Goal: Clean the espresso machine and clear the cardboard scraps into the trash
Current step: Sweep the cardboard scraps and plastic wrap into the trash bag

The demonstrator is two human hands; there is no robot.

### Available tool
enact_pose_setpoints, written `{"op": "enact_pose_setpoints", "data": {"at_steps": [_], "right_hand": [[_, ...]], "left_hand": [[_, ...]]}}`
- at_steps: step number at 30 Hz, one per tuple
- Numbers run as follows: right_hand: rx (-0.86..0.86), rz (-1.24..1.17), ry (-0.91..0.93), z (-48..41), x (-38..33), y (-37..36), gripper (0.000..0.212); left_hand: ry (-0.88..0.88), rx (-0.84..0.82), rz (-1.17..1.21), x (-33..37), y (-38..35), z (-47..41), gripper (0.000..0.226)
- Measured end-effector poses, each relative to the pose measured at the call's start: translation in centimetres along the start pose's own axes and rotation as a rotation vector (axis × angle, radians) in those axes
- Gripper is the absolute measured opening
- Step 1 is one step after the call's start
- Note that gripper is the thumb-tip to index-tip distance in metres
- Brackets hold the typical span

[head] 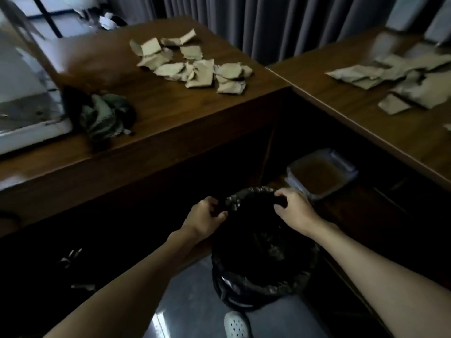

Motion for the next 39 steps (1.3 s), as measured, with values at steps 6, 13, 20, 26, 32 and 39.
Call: {"op": "enact_pose_setpoints", "data": {"at_steps": [6, 13, 20, 26, 32, 39], "right_hand": [[0.117, 0.032, -0.128, -1.0, 5.1, -1.3, 0.056], [0.268, 0.446, 0.001, 0.6, 1.3, 2.6, 0.070], [0.138, 0.355, 0.392, 5.0, -10.1, 9.1, 0.039], [0.103, 0.159, 0.438, 8.5, -15.0, 12.8, 0.009], [0.177, 0.163, 0.400, 8.8, -15.8, 15.8, 0.013], [0.032, 0.145, 0.374, 5.7, -16.1, 17.3, 0.020]], "left_hand": [[0.055, 0.091, -0.053, -1.4, -2.9, -1.4, 0.021], [-0.190, 0.043, -0.138, 4.3, 1.2, 0.2, 0.017], [-0.464, 0.022, -0.346, 14.6, 9.2, 3.2, 0.027], [-0.532, 0.096, -0.222, 18.1, 13.9, 6.2, 0.035], [-0.371, 0.123, -0.039, 17.3, 16.7, 7.6, 0.054], [-0.403, 0.218, -0.100, 18.0, 18.2, 5.4, 0.017]]}}
Point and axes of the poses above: each hand's wrist, its own z-axis away from the middle knuckle, its own y-axis out of the back of the hand, x = y × z, the point moved 4 cm from there along -z, towards the middle knuckle, and after that the axes turned 3 degrees about -y, right-handed, at the moved point
